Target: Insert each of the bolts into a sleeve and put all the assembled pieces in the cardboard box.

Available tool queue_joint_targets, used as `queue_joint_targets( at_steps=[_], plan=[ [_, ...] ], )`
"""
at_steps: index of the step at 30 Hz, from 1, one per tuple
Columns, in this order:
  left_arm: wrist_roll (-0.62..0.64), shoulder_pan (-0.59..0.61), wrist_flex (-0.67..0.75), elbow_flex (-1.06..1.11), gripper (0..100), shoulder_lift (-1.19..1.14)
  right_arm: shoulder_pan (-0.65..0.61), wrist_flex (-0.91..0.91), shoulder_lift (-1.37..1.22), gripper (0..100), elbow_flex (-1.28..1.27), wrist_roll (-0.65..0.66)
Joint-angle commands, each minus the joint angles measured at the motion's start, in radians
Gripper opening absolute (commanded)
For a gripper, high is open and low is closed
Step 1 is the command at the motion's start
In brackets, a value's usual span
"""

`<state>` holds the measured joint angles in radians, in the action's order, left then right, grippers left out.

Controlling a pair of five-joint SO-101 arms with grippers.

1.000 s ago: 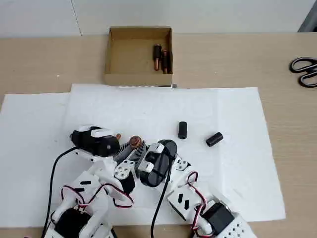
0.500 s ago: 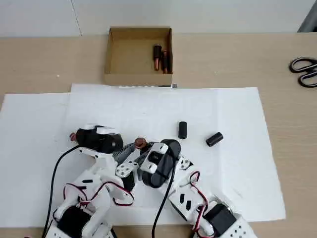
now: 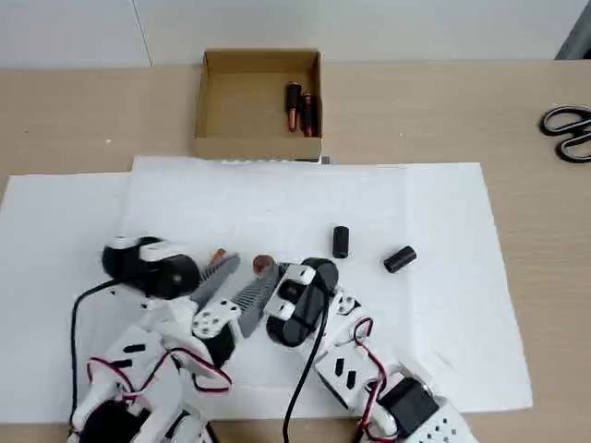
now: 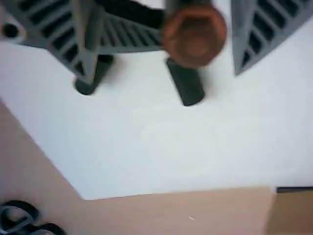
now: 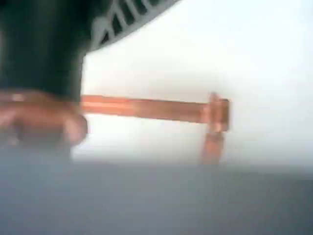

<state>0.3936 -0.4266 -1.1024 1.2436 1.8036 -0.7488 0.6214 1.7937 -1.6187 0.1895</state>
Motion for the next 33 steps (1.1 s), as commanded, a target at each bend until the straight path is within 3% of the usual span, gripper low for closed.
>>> queue_joint_targets(
  at_steps=[1,3,6,10,18,25,33],
  plan=[
    [-0.044,0.087,0.015,-0.042,18,0.005,0.035,-0.036,0.012,0.3,0.011,0.003],
    [-0.052,0.133,0.031,-0.042,14,0.005,0.053,-0.036,0.012,0.3,0.009,0.003],
    [-0.063,0.158,0.038,-0.042,0,0.008,0.087,-0.035,0.012,0.3,0.006,0.002],
    [-0.057,0.178,0.029,-0.03,1,0.008,0.162,-0.035,0.012,0.3,0.006,-0.02],
    [-0.11,0.321,0.031,0.142,1,0.008,0.338,-0.027,-0.001,0.3,0.078,-0.27],
    [-0.17,0.361,0.037,0.275,1,0.009,0.355,-0.025,-0.013,0.3,0.241,-0.292],
    [-0.172,0.362,0.037,0.367,1,0.009,0.378,-0.019,-0.389,0.3,0.486,-0.322]
  ],
)
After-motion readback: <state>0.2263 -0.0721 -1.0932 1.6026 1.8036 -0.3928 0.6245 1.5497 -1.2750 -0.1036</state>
